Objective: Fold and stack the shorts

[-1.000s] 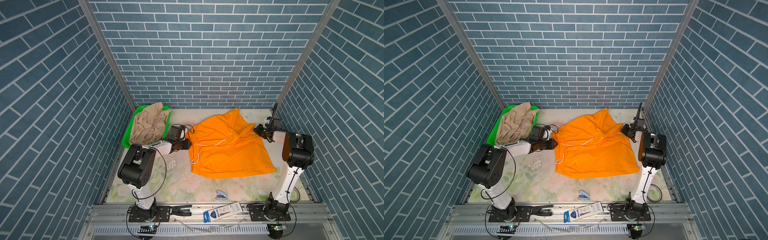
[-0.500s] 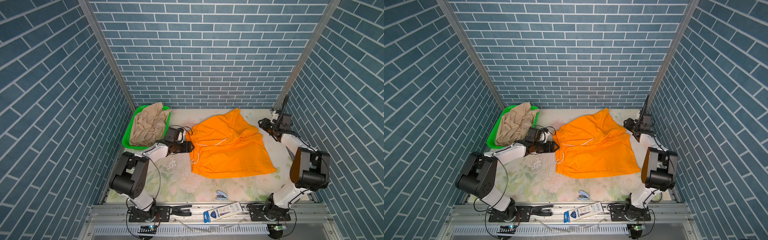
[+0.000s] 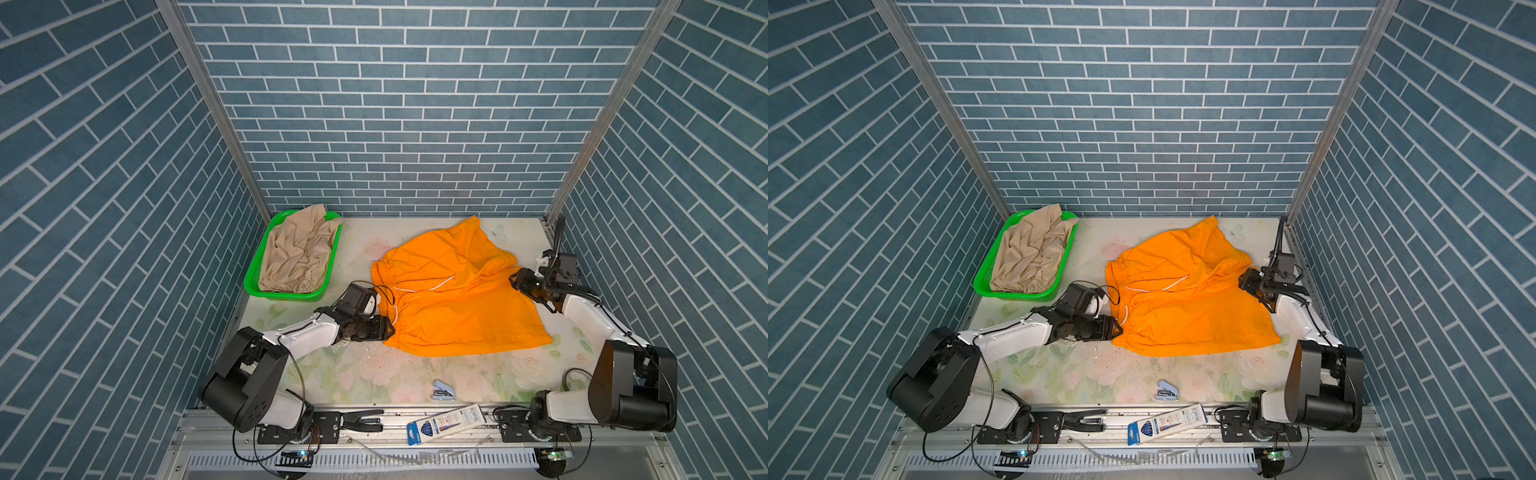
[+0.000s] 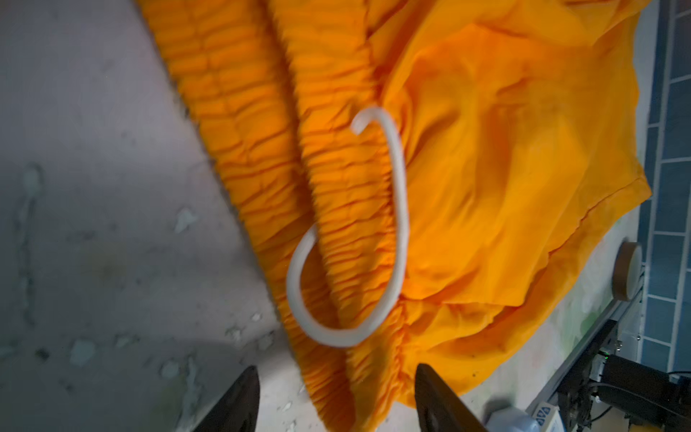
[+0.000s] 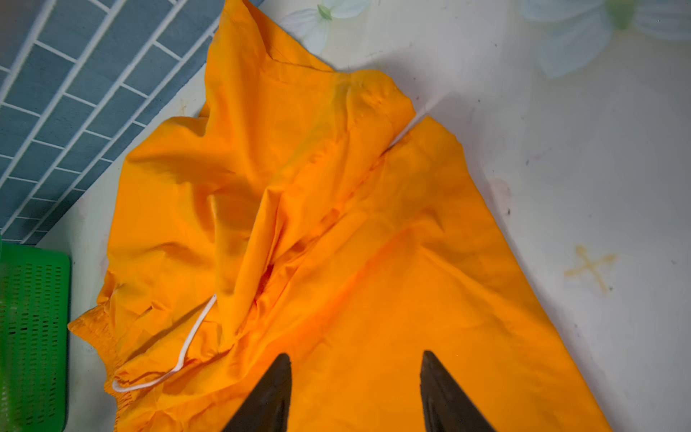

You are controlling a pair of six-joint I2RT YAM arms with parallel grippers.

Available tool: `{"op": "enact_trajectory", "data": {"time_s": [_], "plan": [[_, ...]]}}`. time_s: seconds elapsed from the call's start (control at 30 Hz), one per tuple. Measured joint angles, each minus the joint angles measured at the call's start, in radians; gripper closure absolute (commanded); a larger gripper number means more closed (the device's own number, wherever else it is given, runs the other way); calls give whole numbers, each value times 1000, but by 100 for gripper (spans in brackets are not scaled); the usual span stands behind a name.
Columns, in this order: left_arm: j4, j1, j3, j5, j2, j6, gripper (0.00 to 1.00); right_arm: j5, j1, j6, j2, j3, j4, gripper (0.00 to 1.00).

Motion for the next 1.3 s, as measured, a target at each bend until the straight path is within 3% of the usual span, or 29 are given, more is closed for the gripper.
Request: {"op": "enact_trajectory", "data": {"time_s": [0.3, 0.37, 0.5, 0.53, 0.7, 0.87, 0.9, 0.97, 1.03, 1.1, 1.2, 1.3], "plan": [[29, -72, -13, -10, -1, -34, 41, -1, -1, 0, -3, -8, -21, 42], [43, -82, -6, -11, 16, -43, 55, -1, -2, 0, 5, -7, -20, 42], [49, -89, -4, -22, 43, -60, 96, 0, -2, -1, 24, 0, -23, 43], [46, -89, -3, -25, 45, -60, 100, 1, -2, -3, 35, 11, -29, 43], [-24, -76, 7, -51, 20, -40, 100, 16, -2, -29, 98, 114, -52, 42], [-168, 13, -14, -67, -122, -18, 100, 23, -1, -92, 188, 290, -110, 42], [-204, 38, -19, -69, -158, -13, 96, 22, 3, -110, 216, 330, -117, 42], [-257, 83, -27, -74, -200, -5, 52, 22, 9, -136, 261, 390, -129, 42], [-298, 124, -33, -77, -224, 2, 46, 22, 24, -168, 325, 457, -149, 42], [-320, 148, -32, -79, -228, 8, 26, 18, 47, -207, 406, 532, -169, 42], [-353, 152, -8, -83, -226, 13, 17, 1, 88, -263, 557, 678, -212, 41], [-366, 153, 54, -93, -224, 24, 16, -28, 131, -314, 713, 822, -243, 41]]}}
